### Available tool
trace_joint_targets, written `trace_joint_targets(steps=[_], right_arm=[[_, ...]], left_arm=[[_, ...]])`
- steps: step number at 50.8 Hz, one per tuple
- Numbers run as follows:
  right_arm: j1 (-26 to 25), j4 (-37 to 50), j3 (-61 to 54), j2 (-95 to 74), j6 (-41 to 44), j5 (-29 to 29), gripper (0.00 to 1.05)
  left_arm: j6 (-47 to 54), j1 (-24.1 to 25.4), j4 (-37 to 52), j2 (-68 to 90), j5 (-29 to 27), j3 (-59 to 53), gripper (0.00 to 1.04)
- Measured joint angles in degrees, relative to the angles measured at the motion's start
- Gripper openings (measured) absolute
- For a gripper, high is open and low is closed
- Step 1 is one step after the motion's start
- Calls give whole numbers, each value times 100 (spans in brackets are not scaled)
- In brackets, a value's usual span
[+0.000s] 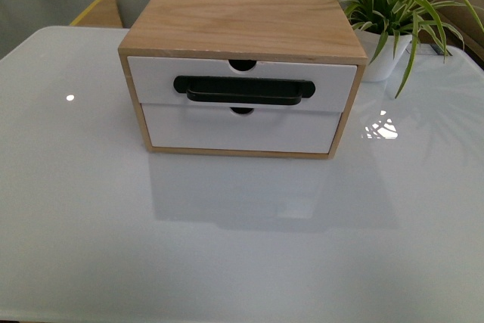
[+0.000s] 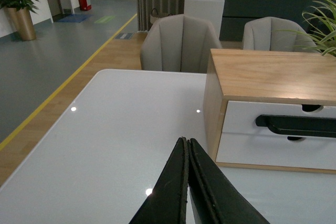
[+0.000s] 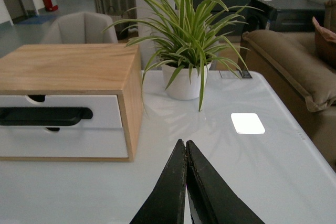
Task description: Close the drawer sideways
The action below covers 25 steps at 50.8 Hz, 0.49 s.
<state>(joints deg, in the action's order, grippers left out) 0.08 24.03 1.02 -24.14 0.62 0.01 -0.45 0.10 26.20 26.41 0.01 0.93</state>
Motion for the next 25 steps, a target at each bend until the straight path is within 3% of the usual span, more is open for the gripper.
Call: trace_joint_targets(steps=[25], right_arm=[[0, -1241, 0, 1257, 0, 0, 2]], left_arm=[[0, 0, -1342, -1373, 0, 0, 2]])
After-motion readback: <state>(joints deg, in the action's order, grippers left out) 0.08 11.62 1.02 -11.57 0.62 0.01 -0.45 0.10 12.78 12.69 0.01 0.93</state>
